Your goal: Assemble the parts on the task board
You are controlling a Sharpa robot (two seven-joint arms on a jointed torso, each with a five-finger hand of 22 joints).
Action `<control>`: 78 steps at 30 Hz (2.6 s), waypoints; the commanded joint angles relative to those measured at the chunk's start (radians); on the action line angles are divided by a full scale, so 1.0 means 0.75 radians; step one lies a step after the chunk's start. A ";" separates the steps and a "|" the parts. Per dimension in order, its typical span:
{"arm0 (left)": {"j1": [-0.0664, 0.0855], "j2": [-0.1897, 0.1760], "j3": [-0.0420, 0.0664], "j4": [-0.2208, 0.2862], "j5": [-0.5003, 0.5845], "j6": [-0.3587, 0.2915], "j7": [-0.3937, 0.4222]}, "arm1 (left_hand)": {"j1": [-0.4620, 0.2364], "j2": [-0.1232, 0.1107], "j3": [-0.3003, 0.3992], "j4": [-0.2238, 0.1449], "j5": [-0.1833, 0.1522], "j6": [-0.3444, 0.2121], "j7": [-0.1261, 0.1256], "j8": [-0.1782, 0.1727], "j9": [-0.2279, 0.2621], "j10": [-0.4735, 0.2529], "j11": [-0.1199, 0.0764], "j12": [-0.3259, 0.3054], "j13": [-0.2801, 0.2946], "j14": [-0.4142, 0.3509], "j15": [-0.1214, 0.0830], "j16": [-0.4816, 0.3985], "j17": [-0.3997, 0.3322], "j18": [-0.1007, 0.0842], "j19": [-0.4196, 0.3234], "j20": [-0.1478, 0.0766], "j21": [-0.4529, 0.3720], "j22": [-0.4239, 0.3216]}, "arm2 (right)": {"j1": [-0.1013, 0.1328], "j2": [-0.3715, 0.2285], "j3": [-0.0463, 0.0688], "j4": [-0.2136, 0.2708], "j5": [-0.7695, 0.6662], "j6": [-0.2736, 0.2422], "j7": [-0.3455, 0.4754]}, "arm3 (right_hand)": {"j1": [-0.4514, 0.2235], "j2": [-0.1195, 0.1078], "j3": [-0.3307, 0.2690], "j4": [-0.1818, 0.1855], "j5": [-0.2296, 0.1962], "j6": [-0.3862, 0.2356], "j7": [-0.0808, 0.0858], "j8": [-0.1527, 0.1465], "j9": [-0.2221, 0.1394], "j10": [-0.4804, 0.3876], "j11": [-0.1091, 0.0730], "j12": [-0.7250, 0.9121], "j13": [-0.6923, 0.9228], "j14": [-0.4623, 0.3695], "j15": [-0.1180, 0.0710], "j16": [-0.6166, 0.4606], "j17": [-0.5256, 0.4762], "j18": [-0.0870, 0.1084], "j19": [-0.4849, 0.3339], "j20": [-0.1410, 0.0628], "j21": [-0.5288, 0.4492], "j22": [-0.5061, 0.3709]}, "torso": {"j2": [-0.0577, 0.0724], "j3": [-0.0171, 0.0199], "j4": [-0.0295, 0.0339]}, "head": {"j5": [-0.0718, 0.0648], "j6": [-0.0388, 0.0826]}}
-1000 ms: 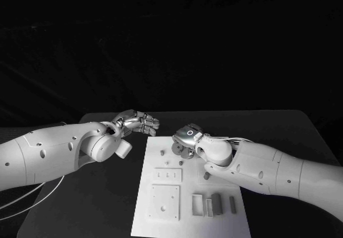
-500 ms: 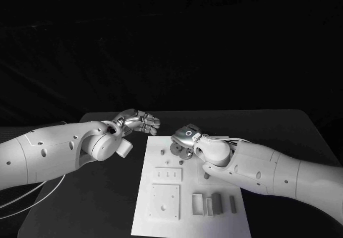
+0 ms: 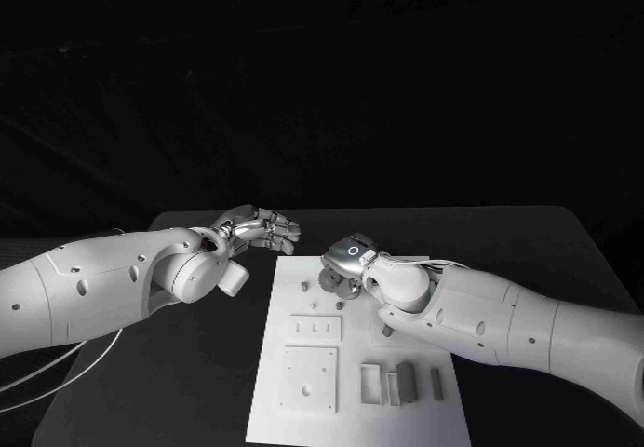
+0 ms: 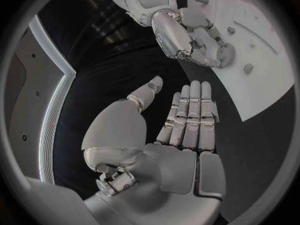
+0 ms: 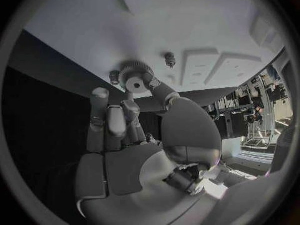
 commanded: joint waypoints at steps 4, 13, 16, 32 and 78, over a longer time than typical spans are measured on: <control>0.003 0.003 0.002 0.003 0.006 0.008 0.008 | -0.009 -0.003 -0.007 0.001 0.004 -0.007 0.014 -0.008 0.002 0.005 0.003 -0.009 0.001 0.004 0.002 -0.008 0.002 0.006 0.001 -0.007 -0.005 0.001 | -0.002 0.003 -0.002 -0.010 0.005 0.010 0.007 | 0.011 0.001 0.007 0.000 0.004 0.065 0.053 0.002 0.001 0.005 0.003 0.000 -0.001 0.008 0.001 -0.008 -0.002 0.035 -0.001 -0.008 -0.008 0.019 | 0.001 -0.0004 -0.0007 | 0.001 0.001; 0.004 0.004 0.002 0.003 0.005 0.008 0.007 | -0.008 -0.004 -0.007 0.001 0.004 -0.007 0.014 -0.008 0.002 0.005 0.003 -0.010 0.001 0.005 0.002 -0.009 0.002 0.006 0.001 -0.007 -0.005 0.001 | -0.002 0.012 -0.003 -0.025 0.059 0.015 0.024 | -0.020 -0.101 0.034 0.079 0.006 -0.036 0.077 -0.064 -0.033 -0.003 0.028 -0.005 -0.015 -0.001 0.020 -0.019 -0.026 0.035 0.008 -0.004 -0.023 0.016 | 0.000 0.0002 0.0008 | 0.003 -0.001; 0.004 0.002 0.002 0.003 0.005 0.007 0.007 | -0.009 -0.004 -0.007 0.001 0.004 -0.007 0.014 -0.008 0.002 0.005 0.003 -0.010 0.001 0.005 0.002 -0.009 0.002 0.006 0.001 -0.007 -0.006 0.001 | -0.001 0.011 -0.003 -0.028 0.062 0.015 0.021 | -0.023 -0.125 0.042 0.110 0.004 -0.056 0.081 -0.074 -0.038 -0.007 0.029 -0.005 -0.018 -0.004 0.021 -0.021 -0.031 0.035 0.008 -0.004 -0.026 0.018 | 0.000 0.0002 -0.0004 | 0.003 -0.003; 0.005 0.000 0.002 0.002 0.005 0.005 0.006 | -0.009 -0.004 -0.007 0.002 0.004 -0.008 0.014 -0.009 0.002 0.005 0.003 -0.011 0.001 0.005 0.002 -0.010 0.004 0.006 0.001 -0.006 -0.006 0.001 | -0.001 0.001 -0.003 -0.037 0.098 0.030 0.029 | -0.006 -0.109 0.043 0.142 0.001 -0.080 0.089 -0.076 -0.040 -0.018 0.037 0.002 -0.022 -0.006 0.028 -0.021 -0.028 0.035 0.006 -0.005 -0.029 0.024 | 0.000 0.0016 -0.0002 | 0.003 -0.004; 0.003 -0.010 -0.006 -0.115 0.001 0.027 0.042 | -0.003 -0.004 -0.006 -0.001 0.004 -0.007 0.013 -0.010 0.004 0.006 0.003 -0.014 0.001 0.006 0.002 -0.013 0.007 0.006 0.002 -0.007 -0.008 0.002 | 0.050 -0.568 0.114 0.016 0.845 -0.064 0.632 | 0.065 -0.078 0.003 0.021 0.003 -0.092 0.091 -0.069 -0.042 -0.087 0.038 -0.167 -0.215 -0.141 0.029 -0.140 -0.176 0.035 -0.116 0.067 -0.110 0.022 | -0.046 0.0448 -0.0840 | -0.013 0.049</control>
